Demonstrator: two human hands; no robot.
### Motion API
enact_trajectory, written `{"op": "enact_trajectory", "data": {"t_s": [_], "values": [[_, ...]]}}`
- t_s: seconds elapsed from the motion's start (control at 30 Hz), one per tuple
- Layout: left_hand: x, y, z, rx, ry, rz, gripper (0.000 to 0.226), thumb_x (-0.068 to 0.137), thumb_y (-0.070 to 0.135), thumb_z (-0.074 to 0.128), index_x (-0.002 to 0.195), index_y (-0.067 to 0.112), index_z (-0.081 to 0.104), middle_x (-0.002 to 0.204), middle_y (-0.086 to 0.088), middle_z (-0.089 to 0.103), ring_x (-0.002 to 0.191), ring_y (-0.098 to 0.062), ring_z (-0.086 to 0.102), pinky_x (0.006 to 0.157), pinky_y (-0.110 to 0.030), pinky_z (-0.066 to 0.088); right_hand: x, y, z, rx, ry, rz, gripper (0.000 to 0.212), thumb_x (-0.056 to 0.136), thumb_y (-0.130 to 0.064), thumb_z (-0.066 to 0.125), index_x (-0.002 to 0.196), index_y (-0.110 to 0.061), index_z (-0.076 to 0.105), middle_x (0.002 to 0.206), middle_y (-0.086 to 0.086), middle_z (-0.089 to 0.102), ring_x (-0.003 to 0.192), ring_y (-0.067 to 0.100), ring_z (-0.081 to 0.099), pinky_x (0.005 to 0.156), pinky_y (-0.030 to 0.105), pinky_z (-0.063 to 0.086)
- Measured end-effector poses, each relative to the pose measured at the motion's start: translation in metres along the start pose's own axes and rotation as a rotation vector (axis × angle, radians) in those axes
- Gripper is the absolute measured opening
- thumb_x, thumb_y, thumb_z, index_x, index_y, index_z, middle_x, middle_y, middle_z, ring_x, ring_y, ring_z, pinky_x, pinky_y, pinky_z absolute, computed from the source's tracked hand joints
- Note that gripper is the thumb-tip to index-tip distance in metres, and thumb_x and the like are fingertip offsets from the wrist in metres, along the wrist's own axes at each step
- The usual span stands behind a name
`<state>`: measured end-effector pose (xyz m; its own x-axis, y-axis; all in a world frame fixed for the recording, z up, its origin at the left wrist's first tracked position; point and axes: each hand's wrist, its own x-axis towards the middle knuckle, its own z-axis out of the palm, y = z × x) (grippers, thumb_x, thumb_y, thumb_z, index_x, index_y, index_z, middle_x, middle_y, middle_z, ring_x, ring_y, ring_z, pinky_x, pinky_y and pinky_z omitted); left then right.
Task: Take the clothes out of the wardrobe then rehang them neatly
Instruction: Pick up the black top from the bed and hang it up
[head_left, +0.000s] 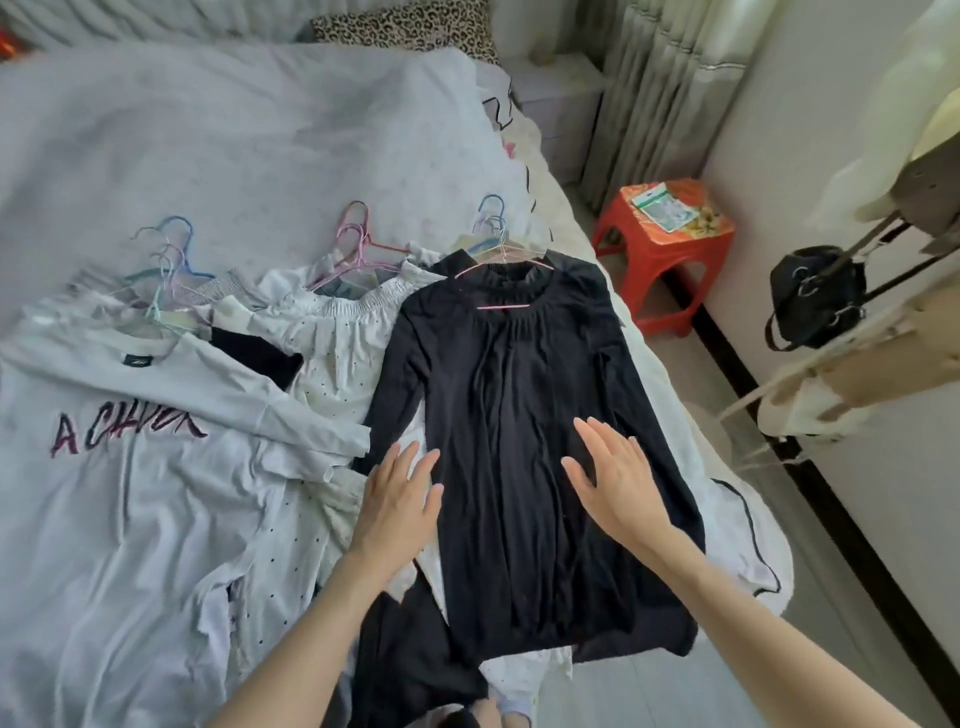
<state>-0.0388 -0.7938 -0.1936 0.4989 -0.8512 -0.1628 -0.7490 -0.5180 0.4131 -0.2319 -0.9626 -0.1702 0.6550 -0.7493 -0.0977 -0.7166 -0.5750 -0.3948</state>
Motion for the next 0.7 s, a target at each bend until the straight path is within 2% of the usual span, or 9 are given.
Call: {"op": "enact_trajectory", "data": {"t_s": [0.07,0.2,0.3,0.43,0.57,0.63,0.7], "values": [[0.030,-0.013,-0.004,0.028,-0.024,0.012,0.047,0.097,0.023,0.043,0.141,0.011,0.036,0.149,-0.013,0.031,0.141,-0.031,0.020,0.113,-0.044,0.020,0.040,0.006,-0.001,-0.038,-0.025,0.004,0.052,0.097,-0.036,0.041,0.145,-0.017,0.029,0.150,0.003,0.031,0.141,0.016,0.022,0.116,0.036,0.010],[0.118,-0.050,-0.016,0.100,-0.010,0.026,0.050,0.093,0.032,0.034,0.137,0.008,0.043,0.142,-0.017,0.041,0.134,-0.035,0.034,0.107,-0.046,0.030,0.127,0.020,0.009,-0.074,-0.051,0.051,0.052,0.097,-0.033,0.043,0.144,-0.015,0.031,0.148,0.006,0.034,0.138,0.020,0.028,0.115,0.040,0.016],[0.188,-0.068,-0.023,0.086,-0.042,0.002,0.047,0.098,0.027,0.037,0.142,0.011,0.034,0.148,-0.012,0.031,0.138,-0.028,0.025,0.112,-0.041,0.023,0.193,0.037,0.016,-0.132,-0.059,0.106,0.052,0.096,-0.033,0.044,0.142,-0.012,0.033,0.144,0.008,0.040,0.132,0.024,0.037,0.112,0.043,0.025],[0.277,-0.078,-0.026,0.024,0.023,0.039,0.043,0.097,0.020,0.041,0.138,0.007,0.041,0.142,-0.011,0.040,0.132,-0.025,0.034,0.109,-0.038,0.028,0.285,0.057,0.015,-0.291,-0.071,0.219,0.050,0.096,-0.035,0.042,0.140,-0.013,0.034,0.137,0.006,0.047,0.127,0.027,0.041,0.108,0.045,0.021],[0.346,-0.084,-0.013,-0.002,0.048,0.064,0.038,0.095,0.015,0.046,0.131,0.002,0.048,0.132,-0.015,0.050,0.124,-0.030,0.043,0.103,-0.041,0.034,0.352,0.080,0.027,-0.354,-0.111,0.234,0.048,0.095,-0.033,0.042,0.137,-0.011,0.036,0.133,0.011,0.049,0.123,0.033,0.043,0.102,0.046,0.029],[0.372,-0.085,-0.001,-0.009,0.040,0.080,0.038,0.094,0.013,0.047,0.130,0.001,0.049,0.129,-0.015,0.051,0.121,-0.031,0.045,0.101,-0.041,0.036,0.375,0.090,0.035,-0.343,-0.093,0.221,0.050,0.095,-0.031,0.041,0.140,-0.011,0.032,0.138,0.010,0.045,0.127,0.032,0.039,0.104,0.046,0.028],[0.392,-0.084,0.010,-0.023,0.024,0.084,0.040,0.094,0.015,0.047,0.132,0.002,0.047,0.130,-0.015,0.050,0.121,-0.030,0.045,0.100,-0.040,0.036,0.396,0.095,0.042,-0.343,-0.067,0.211,0.050,0.096,-0.029,0.041,0.142,-0.011,0.030,0.140,0.009,0.043,0.131,0.029,0.034,0.109,0.049,0.020]]}}
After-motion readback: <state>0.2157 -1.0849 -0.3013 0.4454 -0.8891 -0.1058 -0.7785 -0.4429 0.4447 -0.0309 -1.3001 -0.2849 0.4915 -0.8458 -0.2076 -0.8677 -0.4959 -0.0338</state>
